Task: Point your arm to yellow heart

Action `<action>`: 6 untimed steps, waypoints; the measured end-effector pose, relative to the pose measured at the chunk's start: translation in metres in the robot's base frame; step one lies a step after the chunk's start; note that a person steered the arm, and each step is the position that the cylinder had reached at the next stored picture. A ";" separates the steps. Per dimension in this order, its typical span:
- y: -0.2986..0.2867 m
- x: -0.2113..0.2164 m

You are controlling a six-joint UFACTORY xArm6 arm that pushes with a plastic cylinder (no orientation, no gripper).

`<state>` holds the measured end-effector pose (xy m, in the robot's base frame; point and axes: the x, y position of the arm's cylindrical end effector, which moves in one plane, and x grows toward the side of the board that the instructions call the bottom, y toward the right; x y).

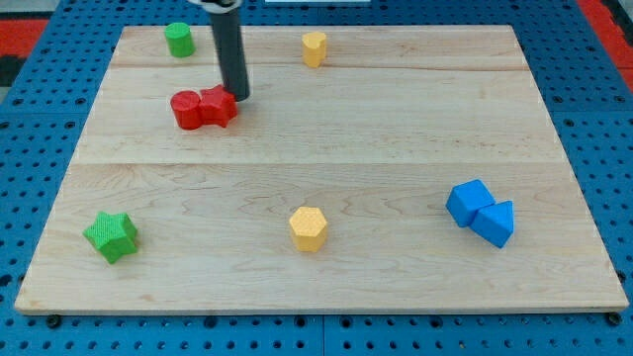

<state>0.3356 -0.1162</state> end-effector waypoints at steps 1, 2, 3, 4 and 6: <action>-0.006 0.000; -0.013 -0.001; -0.013 -0.018; -0.036 -0.034; 0.023 -0.098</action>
